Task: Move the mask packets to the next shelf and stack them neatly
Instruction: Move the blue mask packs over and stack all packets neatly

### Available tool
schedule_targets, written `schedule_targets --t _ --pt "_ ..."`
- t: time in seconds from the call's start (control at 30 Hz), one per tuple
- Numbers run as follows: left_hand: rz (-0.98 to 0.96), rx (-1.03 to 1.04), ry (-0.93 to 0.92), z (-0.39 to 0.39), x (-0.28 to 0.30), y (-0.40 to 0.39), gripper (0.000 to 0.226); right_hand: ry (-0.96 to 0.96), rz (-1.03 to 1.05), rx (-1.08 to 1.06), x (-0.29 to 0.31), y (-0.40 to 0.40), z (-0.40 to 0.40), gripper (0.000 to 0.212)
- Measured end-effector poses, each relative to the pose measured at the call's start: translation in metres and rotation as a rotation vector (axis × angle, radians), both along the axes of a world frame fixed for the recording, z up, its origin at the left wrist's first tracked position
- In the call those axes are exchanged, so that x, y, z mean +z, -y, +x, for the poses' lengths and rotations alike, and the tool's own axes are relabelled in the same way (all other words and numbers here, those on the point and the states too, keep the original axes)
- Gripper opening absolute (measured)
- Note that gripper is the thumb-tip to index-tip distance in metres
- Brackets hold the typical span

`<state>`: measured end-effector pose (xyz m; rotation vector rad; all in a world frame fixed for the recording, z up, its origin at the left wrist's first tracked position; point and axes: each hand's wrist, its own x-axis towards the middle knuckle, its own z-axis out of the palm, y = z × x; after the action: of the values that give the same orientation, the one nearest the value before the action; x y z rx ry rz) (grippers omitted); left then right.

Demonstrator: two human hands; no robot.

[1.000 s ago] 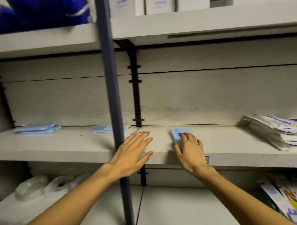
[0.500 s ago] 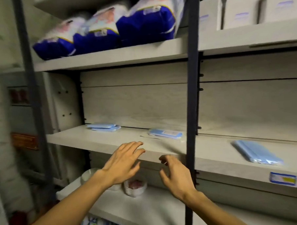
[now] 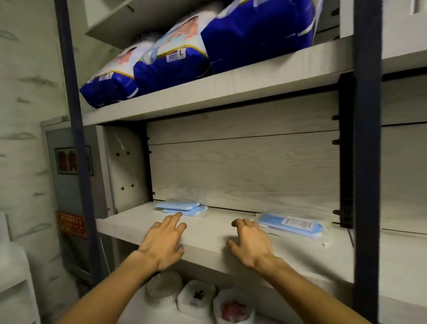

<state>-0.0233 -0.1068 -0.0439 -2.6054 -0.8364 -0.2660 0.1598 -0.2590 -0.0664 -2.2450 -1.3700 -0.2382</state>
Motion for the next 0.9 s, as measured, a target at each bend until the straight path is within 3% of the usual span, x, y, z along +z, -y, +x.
schedule_targets --t 0.2,0.53,0.9 --pt "-0.014 0.091 0.023 0.043 0.021 -0.071 0.067 0.033 -0.085 -0.022 0.003 -0.061 0.033 0.054" --pt "-0.083 0.126 0.01 0.095 -0.007 -0.149 0.073 0.053 -0.221 0.012 -0.003 -0.139 0.068 0.059" --pt "-0.11 0.089 -0.014 0.105 -0.017 -0.247 0.082 -0.003 -0.251 0.013 -0.008 -0.255 0.037 0.07"
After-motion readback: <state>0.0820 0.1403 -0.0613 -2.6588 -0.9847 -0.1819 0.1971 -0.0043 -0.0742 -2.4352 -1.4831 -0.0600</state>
